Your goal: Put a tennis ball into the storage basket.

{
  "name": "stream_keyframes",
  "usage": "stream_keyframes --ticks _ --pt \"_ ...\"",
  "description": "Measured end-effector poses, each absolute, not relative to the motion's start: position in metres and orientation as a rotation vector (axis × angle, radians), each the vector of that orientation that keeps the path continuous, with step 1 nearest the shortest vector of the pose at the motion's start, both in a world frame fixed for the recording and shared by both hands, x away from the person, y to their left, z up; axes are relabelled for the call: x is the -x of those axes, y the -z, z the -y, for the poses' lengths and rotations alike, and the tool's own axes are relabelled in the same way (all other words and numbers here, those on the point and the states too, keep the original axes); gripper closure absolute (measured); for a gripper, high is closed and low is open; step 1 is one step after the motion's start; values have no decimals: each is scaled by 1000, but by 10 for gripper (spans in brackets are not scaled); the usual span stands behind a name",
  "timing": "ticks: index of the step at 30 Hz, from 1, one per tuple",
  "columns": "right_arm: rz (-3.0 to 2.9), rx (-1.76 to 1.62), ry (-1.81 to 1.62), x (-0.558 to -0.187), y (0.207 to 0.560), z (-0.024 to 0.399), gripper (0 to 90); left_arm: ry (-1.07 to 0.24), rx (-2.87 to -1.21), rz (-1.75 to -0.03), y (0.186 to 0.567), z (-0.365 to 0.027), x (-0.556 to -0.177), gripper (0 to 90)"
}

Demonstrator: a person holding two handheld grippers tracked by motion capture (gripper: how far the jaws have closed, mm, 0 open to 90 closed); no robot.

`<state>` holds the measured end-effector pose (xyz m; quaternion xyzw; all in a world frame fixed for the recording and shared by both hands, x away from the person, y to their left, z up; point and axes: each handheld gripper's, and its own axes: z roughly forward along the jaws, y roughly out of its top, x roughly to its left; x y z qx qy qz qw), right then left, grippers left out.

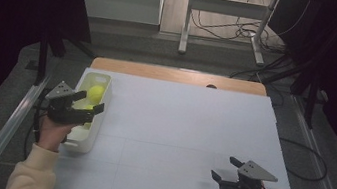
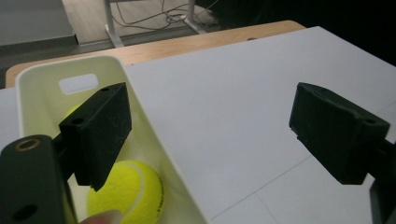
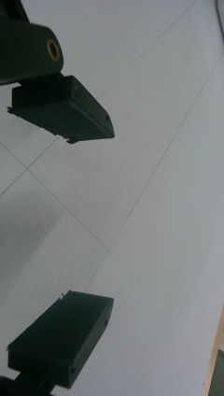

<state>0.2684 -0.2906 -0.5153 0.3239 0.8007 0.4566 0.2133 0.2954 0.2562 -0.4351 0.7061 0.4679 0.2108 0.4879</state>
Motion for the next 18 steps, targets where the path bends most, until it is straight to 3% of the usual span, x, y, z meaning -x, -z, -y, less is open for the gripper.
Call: stream_keyframes --ticks 18 --pt "-2212 -920 -1267 -267 513 293 168 -439 -1717 -966 443 -224 -262 136"
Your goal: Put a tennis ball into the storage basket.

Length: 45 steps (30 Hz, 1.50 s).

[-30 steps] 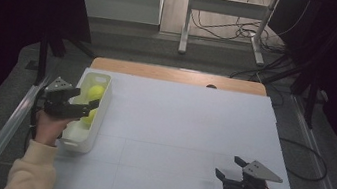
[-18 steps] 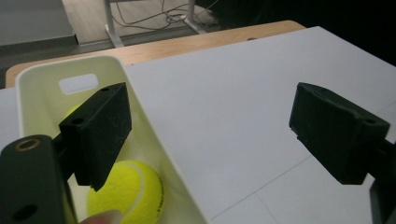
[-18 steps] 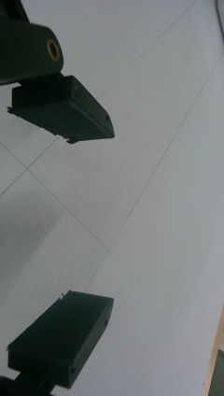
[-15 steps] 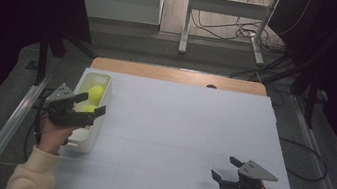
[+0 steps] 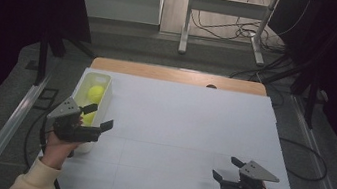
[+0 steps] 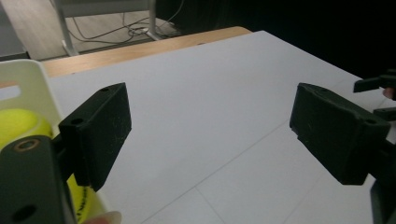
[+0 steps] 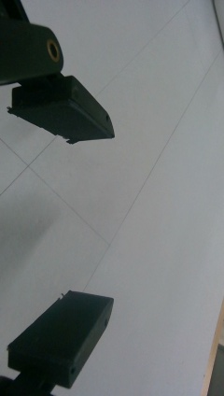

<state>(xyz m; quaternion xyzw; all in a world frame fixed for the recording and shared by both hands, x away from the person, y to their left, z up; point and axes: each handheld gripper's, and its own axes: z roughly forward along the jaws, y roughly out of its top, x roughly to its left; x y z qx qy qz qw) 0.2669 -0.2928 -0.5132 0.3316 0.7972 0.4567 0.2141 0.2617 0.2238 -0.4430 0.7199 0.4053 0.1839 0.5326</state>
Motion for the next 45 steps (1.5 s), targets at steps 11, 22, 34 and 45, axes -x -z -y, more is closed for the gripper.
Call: stream_keyframes --ticks 11,22,34,45 --pt "-2225 -899 -1285 -266 513 292 168 -392 -1741 -924 457 -202 -254 142" --pt "-2239 -869 -1304 -264 513 291 166 -369 -1777 -931 482 -192 -238 150" --pt "-2262 -859 -1381 -259 511 285 165 -351 -1861 -933 510 -185 -222 150" --pt "-2272 -850 -1369 -259 512 284 165 -350 -1870 -933 512 -184 -224 148"
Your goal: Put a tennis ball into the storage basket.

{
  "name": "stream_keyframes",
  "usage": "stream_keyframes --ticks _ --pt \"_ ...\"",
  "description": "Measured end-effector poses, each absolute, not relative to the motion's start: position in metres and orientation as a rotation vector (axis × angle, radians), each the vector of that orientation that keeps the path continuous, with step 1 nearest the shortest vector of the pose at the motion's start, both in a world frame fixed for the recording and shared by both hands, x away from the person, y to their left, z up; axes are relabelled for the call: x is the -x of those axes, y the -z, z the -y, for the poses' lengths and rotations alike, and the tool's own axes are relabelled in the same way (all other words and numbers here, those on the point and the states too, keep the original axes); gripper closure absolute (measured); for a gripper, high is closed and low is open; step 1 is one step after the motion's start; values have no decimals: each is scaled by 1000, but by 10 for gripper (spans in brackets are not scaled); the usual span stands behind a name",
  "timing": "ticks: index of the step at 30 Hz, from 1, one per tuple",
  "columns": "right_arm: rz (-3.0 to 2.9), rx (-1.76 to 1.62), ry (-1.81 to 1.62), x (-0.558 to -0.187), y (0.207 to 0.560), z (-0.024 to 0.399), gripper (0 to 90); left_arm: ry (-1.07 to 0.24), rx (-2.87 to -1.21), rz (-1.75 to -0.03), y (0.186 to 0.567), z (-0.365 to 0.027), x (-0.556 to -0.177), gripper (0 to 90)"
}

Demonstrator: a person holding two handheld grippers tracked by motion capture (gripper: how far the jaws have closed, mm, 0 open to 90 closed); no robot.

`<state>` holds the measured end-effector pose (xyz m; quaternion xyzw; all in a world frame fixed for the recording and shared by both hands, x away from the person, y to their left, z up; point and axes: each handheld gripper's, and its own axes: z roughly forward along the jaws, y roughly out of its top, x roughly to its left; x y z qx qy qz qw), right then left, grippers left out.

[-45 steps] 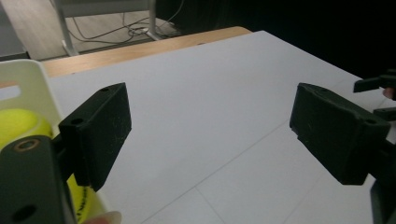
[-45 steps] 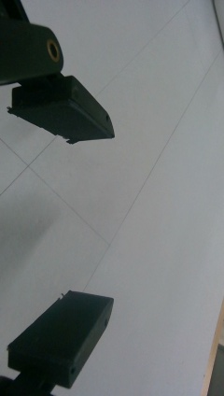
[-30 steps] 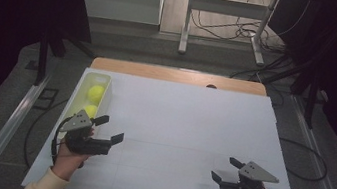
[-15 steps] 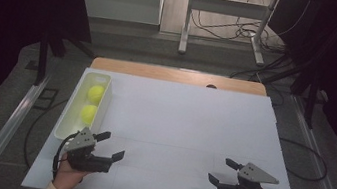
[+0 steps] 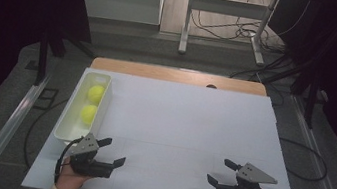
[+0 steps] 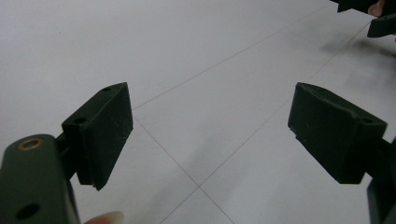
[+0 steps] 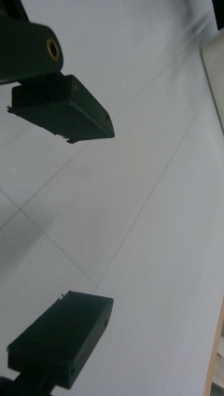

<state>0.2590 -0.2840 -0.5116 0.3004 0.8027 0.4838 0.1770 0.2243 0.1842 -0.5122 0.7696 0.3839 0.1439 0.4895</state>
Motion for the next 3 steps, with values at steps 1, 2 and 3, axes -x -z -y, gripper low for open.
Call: stream_keyframes --ticks 1,2,3 --pt "-2271 -851 -1367 -259 512 284 165 -348 -1872 -933 512 -184 -224 148" --pt "-2271 -851 -1365 -259 512 284 165 -347 -1874 -933 513 -184 -225 148" --pt "-2271 -849 -1363 -259 512 284 165 -349 -1876 -933 513 -183 -225 147"
